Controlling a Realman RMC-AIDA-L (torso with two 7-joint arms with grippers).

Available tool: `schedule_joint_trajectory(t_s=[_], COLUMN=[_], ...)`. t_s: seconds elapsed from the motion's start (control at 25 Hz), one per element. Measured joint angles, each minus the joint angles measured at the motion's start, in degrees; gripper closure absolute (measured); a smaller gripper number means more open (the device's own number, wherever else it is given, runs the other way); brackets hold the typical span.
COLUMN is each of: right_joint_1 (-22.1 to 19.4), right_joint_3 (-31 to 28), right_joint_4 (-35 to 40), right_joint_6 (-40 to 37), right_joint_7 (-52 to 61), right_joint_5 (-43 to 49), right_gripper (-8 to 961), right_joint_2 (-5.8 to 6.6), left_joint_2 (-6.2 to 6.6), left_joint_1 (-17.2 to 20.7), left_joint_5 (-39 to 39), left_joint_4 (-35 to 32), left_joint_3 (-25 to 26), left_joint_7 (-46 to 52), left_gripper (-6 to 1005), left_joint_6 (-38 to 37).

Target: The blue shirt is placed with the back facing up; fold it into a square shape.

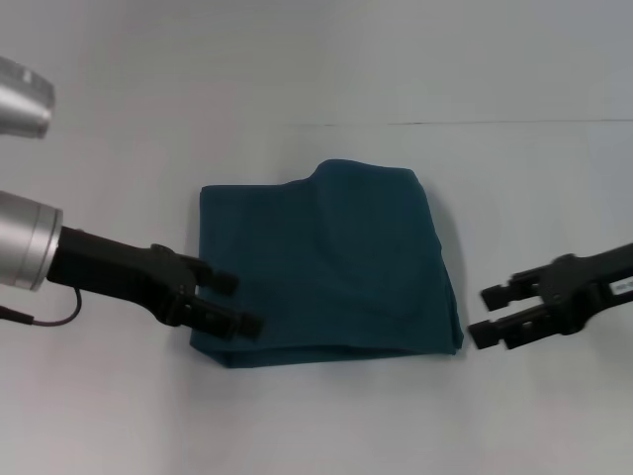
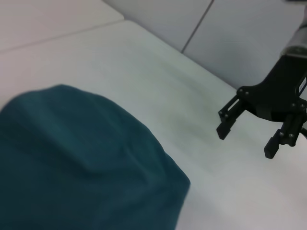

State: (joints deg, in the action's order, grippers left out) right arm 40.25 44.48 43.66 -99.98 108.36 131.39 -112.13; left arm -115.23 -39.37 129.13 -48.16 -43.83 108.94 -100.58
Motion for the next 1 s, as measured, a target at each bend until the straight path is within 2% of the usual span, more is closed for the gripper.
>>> schedule_joint_trajectory(t_s=[0.16,0.28,0.48,0.6,0.72,1.0], right_joint_1=[1.4,1.7,1.5,1.5,2.0,1.6], right_joint_3=[3.7,5.7,5.7,6.0,6.4,4.9], right_joint_4=[-0.1,-0.2,-0.4,-0.4,-0.4,0.0], right_joint_6=[-0.1,0.2,0.8,0.8,0.9,2.0], right_joint_7=[0.7,1.2,1.2,0.9,1.1,-0.3], right_joint_5=[0.2,0.2,-0.2,0.0,0.7,-1.8], right_gripper=[129,129,129,129,129,129], right_joint_2=[-1.33,-1.67,-2.13,-2.50,-2.79,-3.31], left_joint_2=[-0.40,-0.83,-2.06,-2.83,-2.97,-3.08], left_joint_1=[0.3,0.7,0.7,0.2,-0.9,-2.2], left_joint_5=[1.0,1.5,1.3,1.5,1.5,1.5], left_joint_4=[0.3,0.3,0.7,0.8,0.8,0.6], left_joint_3=[-1.3,-1.3,-1.5,-4.3,-7.1,-8.4], left_joint_7=[0.3,0.1,-0.7,-1.2,-0.8,-0.5], left_gripper=[76,76,76,76,76,76], left_joint_6=[-0.1,0.1,0.7,1.4,2.2,2.1])
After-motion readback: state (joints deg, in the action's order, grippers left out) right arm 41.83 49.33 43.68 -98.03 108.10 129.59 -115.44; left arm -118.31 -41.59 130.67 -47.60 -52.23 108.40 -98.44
